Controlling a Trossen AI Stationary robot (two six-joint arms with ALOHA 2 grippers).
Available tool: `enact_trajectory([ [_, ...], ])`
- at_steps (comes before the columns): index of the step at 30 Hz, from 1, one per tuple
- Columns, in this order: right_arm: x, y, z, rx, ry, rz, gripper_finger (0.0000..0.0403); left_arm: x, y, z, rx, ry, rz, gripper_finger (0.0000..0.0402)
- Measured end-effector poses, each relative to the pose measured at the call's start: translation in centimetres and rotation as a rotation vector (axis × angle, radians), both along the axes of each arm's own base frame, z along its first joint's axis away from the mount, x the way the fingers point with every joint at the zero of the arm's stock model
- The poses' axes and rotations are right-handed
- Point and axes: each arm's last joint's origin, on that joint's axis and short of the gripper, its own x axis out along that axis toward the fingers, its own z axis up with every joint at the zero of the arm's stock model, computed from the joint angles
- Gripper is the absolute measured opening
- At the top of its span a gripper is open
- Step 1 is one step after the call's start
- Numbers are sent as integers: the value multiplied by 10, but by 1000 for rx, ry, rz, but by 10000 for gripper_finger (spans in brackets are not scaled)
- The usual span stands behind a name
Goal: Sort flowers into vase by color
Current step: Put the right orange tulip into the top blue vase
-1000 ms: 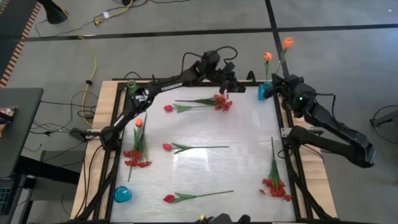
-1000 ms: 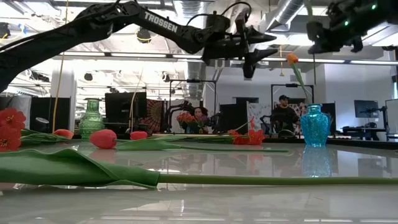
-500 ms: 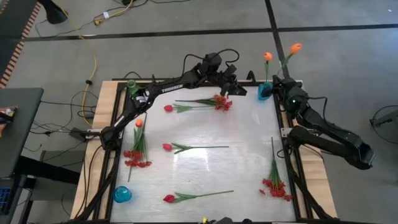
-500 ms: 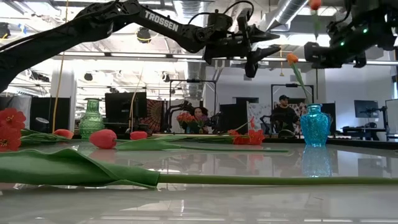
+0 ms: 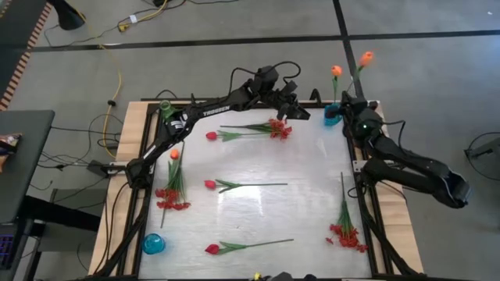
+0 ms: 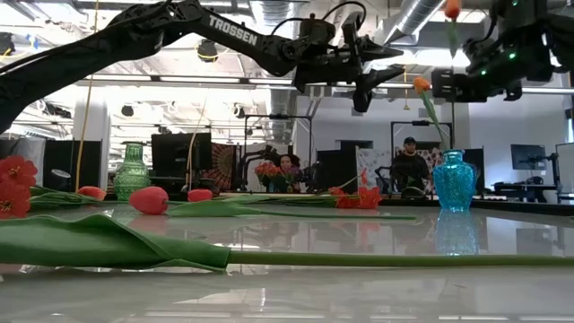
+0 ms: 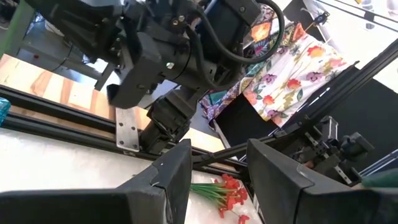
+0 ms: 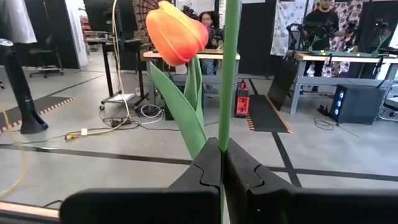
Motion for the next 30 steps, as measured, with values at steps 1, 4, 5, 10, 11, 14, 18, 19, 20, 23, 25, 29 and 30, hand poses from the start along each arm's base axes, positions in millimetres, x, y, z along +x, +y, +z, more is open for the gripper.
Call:
enact_trajectory([
  [1, 1, -1, -1, -1, 1, 0, 25, 0, 0, 0, 0, 0, 0, 141],
  [4, 5, -5, -1, -14, 33, 0, 26, 0, 0, 0, 0, 0, 0, 141],
  [5, 6, -5, -1, -20, 39, 0, 26, 0, 0, 0, 0, 0, 0, 141],
  [10, 9, -9, -5, -11, 67, 0, 26, 0, 0, 0, 0, 0, -1, 141],
  [11, 10, -9, -6, -6, 73, 0, 26, 0, 0, 0, 0, 0, -1, 141],
  [14, 12, -11, -9, 10, 90, 1, 26, 0, 0, 0, 0, 0, -1, 141],
  [18, 15, -14, -14, 32, 113, 1, 26, 0, 0, 0, 0, 0, -2, 141],
  [19, 15, -14, -15, 36, 118, 1, 26, 0, 0, 0, 0, 0, -1, 141],
  [20, 16, -15, -16, 42, 124, 1, 26, 0, 0, 0, 0, 0, -1, 141],
  [23, 17, -17, -20, 57, 141, -28, 27, 0, 0, 0, 0, 0, -1, 141],
  [25, 17, -18, -21, 65, 149, -55, 28, 0, 0, 0, 0, 0, -1, 141],
  [29, 17, -18, -22, 67, 152, -80, 36, 0, 0, 0, 0, 0, -2, 141],
  [30, 17, -18, -22, 67, 152, -80, 38, 0, 0, 0, 0, 0, -2, 141],
])
